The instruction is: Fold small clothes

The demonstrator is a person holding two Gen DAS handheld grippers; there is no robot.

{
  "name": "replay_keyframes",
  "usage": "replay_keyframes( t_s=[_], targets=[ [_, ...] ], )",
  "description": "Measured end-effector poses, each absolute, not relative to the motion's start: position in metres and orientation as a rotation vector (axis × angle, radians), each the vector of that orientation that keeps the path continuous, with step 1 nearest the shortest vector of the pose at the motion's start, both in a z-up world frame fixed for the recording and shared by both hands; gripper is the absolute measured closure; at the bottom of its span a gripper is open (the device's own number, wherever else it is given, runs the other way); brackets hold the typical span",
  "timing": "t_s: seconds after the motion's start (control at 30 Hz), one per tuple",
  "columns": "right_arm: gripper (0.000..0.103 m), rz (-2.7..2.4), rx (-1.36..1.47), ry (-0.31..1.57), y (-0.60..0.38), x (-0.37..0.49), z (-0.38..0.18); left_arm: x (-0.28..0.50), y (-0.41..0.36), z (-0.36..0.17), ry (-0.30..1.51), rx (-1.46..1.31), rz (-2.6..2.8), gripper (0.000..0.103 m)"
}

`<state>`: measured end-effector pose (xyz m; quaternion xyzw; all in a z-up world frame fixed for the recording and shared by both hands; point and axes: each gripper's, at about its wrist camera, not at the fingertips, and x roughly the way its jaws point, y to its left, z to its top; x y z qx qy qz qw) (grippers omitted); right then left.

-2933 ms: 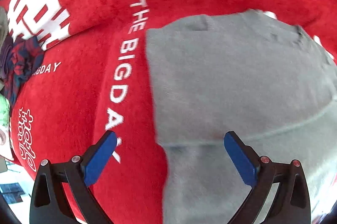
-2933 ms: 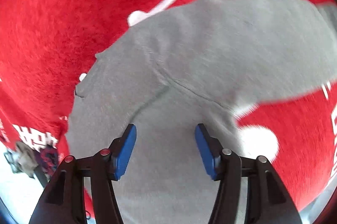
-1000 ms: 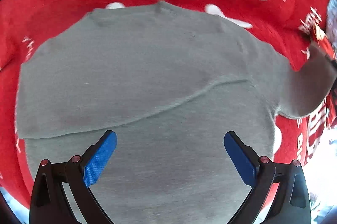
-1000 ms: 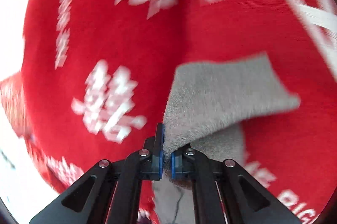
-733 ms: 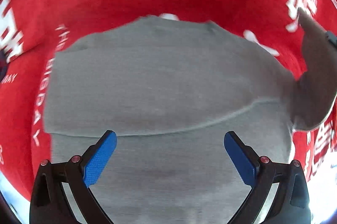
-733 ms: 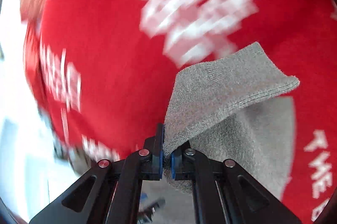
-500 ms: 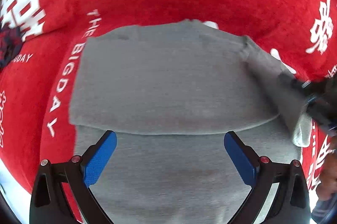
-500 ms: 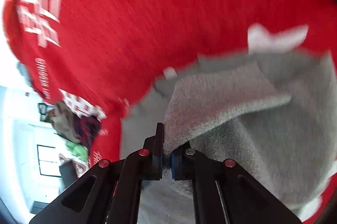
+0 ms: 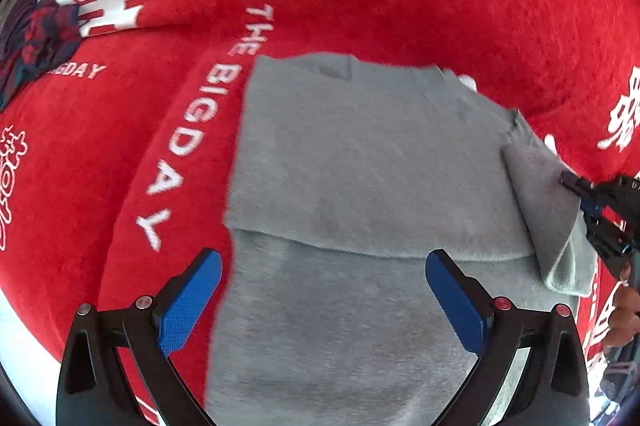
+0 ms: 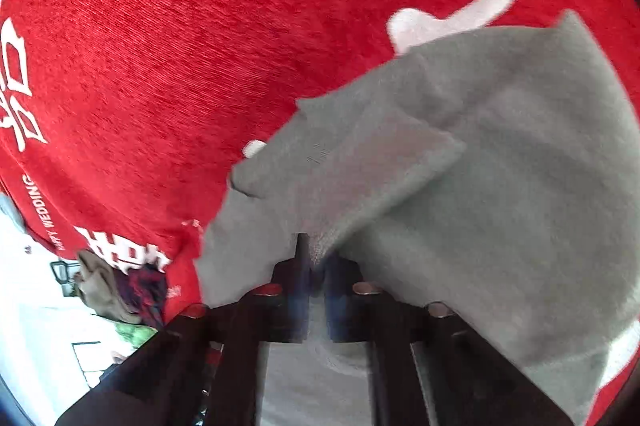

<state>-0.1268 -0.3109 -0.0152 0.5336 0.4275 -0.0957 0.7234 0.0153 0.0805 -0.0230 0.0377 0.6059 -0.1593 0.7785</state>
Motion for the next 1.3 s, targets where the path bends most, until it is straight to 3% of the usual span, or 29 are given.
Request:
replay_keyframes(
  t_s=[0.23, 0.4, 0.47, 0.5, 0.53, 0.6, 0.8, 1.03, 1.1, 1.2, 1.27, 1.3],
  targets=[
    [0.097, 0.065, 0.83, 1.046, -0.227, -0.06, 0.005, 0.029, 0.111, -0.018, 1.287, 0.058, -0.289, 0.0],
    [0.093, 0.094, 0.583, 1.291, -0.17, -0.043, -0.033, 0.031, 0.12, -0.022, 1.319, 0.024, -0.291, 0.0],
    [0.092, 0.084, 0.593, 1.305, -0.169, -0.049, -0.038, 0.032, 0.118, -0.021, 1.329, -0.003, -0.32, 0.0],
    [0.081, 0.087, 0.618, 1.296, -0.172, -0.052, -0.035, 0.032, 0.115, -0.02, 1.332, -0.011, -0.34, 0.0],
    [0.058, 0.088, 0.656, 1.293, -0.177, -0.056, -0.032, 0.031, 0.111, -0.019, 1.333, -0.013, -0.363, 0.0],
    [0.038, 0.103, 0.728, 1.261, -0.187, -0.066, -0.025, 0.028, 0.101, -0.02, 1.338, -0.011, -0.403, 0.0],
    [0.038, 0.0, 0.823, 1.251, -0.223, -0.118, -0.013, 0.028, 0.063, -0.037, 1.393, -0.048, -0.502, 0.0],
    [0.038, -0.318, 1.173, 1.146, -0.319, -0.229, -0.025, 0.038, 0.041, -0.051, 1.417, -0.054, -0.476, 0.0],
    [0.038, -0.371, 1.239, 1.077, -0.336, -0.247, -0.027, 0.041, 0.039, -0.054, 1.428, -0.056, -0.471, 0.007],
    [0.038, -0.422, 1.34, 0.961, -0.356, -0.261, -0.03, 0.044, 0.039, -0.061, 1.45, -0.075, -0.456, 0.033],
    [0.039, -0.456, 1.406, 0.928, -0.359, -0.26, -0.038, 0.045, 0.04, -0.063, 1.439, -0.075, -0.444, 0.069],
    [0.053, -0.458, 1.434, 0.921, -0.358, -0.258, -0.043, 0.046, 0.041, -0.063, 1.434, -0.07, -0.444, 0.082]
  ],
)
